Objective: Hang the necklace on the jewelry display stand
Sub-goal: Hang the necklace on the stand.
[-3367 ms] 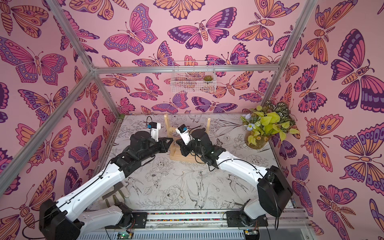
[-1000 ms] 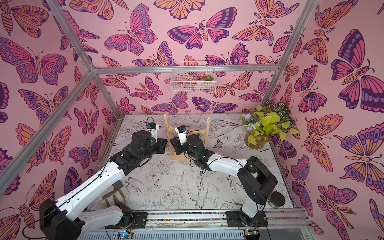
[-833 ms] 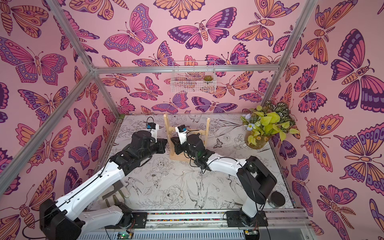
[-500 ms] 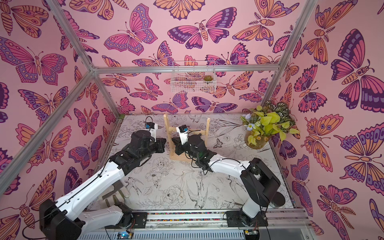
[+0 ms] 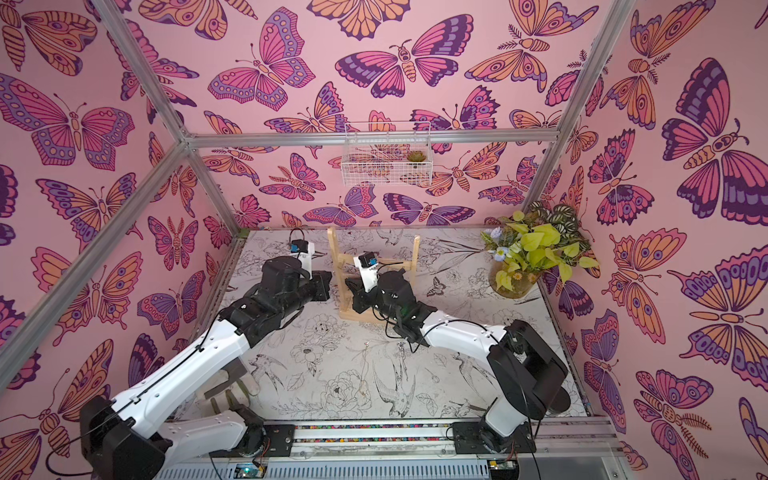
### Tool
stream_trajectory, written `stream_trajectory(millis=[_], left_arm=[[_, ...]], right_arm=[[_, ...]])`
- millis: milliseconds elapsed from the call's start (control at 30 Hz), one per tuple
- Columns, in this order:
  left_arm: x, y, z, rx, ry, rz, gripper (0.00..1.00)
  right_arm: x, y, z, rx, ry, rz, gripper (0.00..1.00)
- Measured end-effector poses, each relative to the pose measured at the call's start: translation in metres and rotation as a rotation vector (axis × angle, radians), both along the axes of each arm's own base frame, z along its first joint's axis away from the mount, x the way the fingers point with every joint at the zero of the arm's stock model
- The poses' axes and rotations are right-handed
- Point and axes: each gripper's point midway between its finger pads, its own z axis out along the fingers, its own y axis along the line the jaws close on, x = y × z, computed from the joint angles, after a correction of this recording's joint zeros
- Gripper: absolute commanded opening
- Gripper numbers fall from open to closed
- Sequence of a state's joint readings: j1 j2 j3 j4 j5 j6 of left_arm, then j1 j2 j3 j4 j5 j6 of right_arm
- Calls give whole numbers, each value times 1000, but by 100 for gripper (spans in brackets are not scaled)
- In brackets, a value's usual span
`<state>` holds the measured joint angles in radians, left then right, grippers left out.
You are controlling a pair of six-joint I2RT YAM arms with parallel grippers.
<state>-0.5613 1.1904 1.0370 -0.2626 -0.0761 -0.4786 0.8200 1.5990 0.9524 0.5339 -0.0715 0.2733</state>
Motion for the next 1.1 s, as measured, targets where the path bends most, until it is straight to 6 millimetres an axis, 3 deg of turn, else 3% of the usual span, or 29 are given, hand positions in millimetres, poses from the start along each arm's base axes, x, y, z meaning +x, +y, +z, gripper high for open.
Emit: stream_trajectory(millis=[467, 700, 833, 1100], left_arm=[[7, -2, 3, 1, -7, 10, 0], [7, -3, 3, -7, -1, 9, 7], [7, -2, 1, -14, 7, 18, 16], [5, 1, -5, -8, 20, 36, 20]], right_arm=[[5, -6, -8, -43, -1, -40, 0], [6, -5, -14, -61, -4, -40, 0], [7, -6, -20, -82, 1, -46, 0], [8, -9, -31, -125, 12, -53, 0]])
